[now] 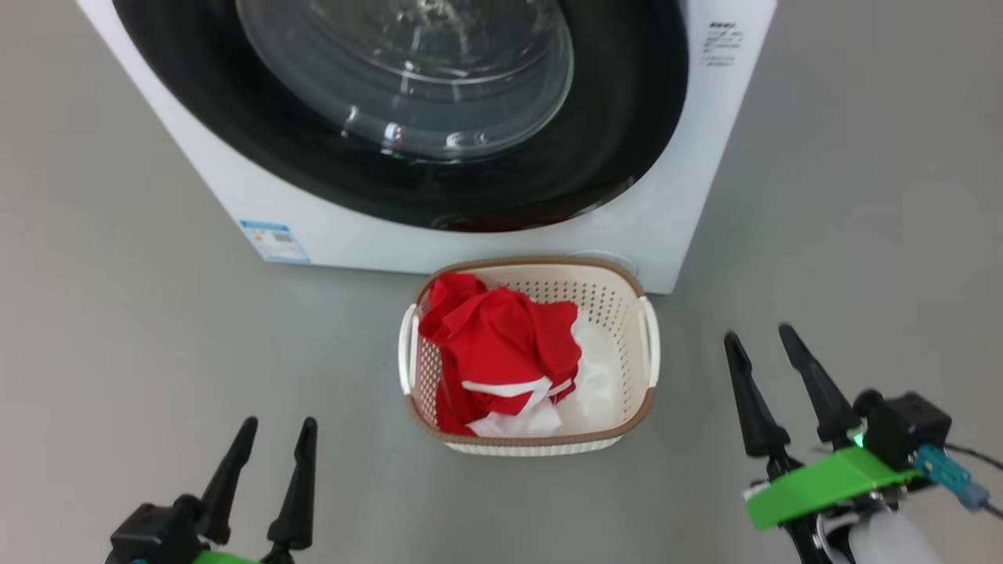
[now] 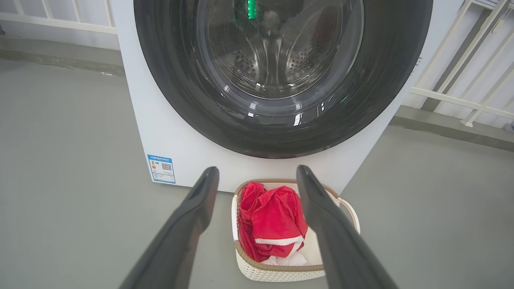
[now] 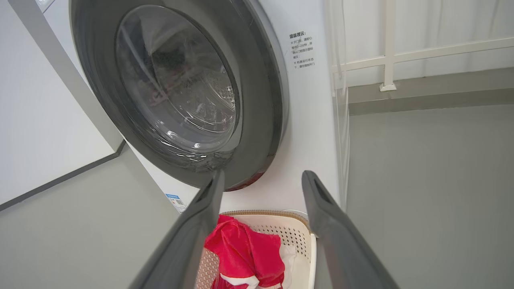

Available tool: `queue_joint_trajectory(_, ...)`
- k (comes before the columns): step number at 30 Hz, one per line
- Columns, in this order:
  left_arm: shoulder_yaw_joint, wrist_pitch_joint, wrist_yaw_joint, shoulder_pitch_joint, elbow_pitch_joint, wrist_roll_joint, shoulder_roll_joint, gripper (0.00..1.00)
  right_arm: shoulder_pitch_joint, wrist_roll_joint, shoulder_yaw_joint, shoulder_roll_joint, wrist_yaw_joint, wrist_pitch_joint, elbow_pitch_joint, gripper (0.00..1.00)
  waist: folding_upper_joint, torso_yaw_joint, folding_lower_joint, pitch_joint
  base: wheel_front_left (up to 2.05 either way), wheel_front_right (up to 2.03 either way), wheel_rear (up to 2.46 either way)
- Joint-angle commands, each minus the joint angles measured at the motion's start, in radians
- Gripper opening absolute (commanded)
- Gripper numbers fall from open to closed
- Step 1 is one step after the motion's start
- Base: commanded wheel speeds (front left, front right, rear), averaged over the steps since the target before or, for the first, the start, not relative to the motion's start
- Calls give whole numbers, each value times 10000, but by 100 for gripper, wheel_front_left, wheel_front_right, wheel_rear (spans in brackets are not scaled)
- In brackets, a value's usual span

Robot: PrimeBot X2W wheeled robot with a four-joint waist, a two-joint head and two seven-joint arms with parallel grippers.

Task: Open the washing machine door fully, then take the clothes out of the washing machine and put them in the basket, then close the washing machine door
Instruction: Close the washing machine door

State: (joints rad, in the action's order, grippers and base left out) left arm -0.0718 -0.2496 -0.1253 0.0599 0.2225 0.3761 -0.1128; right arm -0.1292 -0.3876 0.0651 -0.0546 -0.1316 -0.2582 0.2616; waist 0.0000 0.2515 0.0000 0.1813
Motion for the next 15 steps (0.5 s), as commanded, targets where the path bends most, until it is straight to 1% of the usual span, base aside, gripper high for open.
queue_joint_trajectory(1,424,-122,-54,-35,-269,-126,-250,100,126,-156,127,43,9,-36,-323,100,0,-360,0,-383,0,0,0)
queue_joint_trajectory(9,572,-122,-54,-509,-454,-226,-417,100,1235,-155,-347,43,9,-36,-530,100,0,-777,0,-865,0,0,0)
queue_joint_trajectory(15,682,-122,-54,-781,-611,-299,-459,100,1715,-191,-563,43,9,-36,-689,100,0,-1073,0,-1059,0,0,0)
